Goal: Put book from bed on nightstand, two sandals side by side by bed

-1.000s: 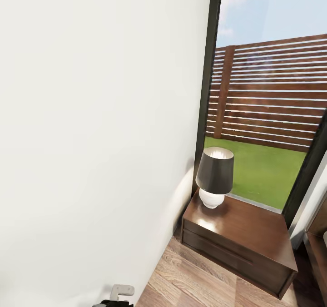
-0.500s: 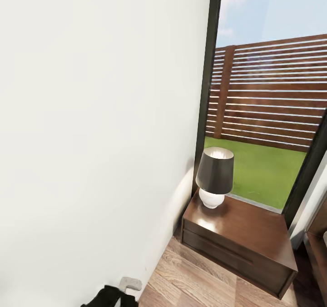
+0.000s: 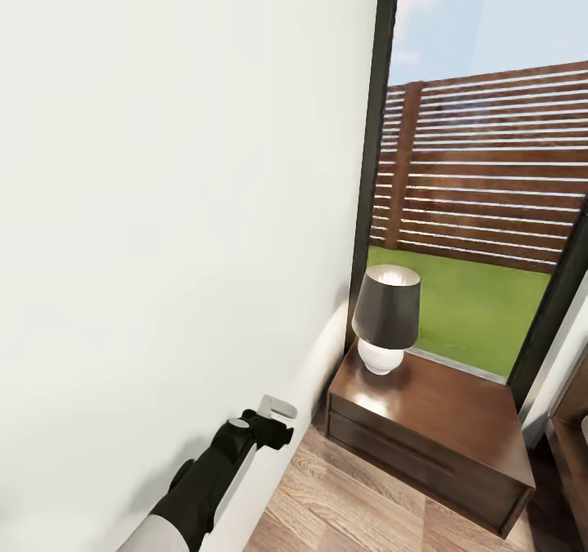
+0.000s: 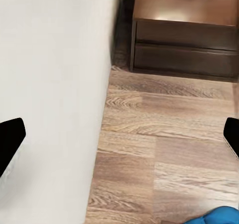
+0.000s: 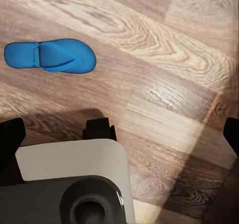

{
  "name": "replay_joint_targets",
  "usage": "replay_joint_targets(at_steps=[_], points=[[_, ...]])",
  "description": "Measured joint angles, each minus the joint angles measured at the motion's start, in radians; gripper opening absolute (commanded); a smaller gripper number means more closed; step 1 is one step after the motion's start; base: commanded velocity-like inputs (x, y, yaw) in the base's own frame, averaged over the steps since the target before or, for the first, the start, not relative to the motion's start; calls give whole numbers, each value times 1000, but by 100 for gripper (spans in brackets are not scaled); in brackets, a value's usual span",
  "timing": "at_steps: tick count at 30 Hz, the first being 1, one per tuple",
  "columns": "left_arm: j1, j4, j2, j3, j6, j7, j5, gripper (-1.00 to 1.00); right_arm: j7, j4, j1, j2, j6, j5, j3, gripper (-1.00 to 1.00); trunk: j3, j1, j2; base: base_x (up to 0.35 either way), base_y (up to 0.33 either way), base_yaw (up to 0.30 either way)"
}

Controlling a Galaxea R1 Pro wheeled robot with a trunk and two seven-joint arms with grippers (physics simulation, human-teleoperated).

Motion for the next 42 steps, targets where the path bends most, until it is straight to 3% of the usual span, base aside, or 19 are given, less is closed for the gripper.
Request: replay_joint_targets(at_steps=[8,17,23,29,34,40,42], points=[[-32,-7,-6,-9,-6,-8,14,100,-15,0,-2,-3,0,0,0,100,0,0,0,0,0,0],[-44,-3,-7,-12,-64,-14,31,100,-19,-20,-13,-4,1,1,15,100,0,0,0,0,0,0],[-45,-5,-7,-24,-74,-14,32,100,-20,-75,-42,0,22,1,87,100,0,0,0,0,0,0],[-45,-9,-8,-53,-83,-14,33,100,-19,-123,-108,7,156,1,175,100,0,0,0,0,0,0],[-45,-9,-7,-62,-86,-14,33,100,-20,-133,-157,10,212,1,220,100,0,0,0,0,0,0],[-45,-9,-7,-66,-87,-15,33,100,-26,-136,-194,14,237,1,277,100,0,0,0,0,0,0],[-45,-10,-8,-67,-88,-15,33,100,-40,-135,-206,16,243,3,315,100,0,0,0,0,0,0]])
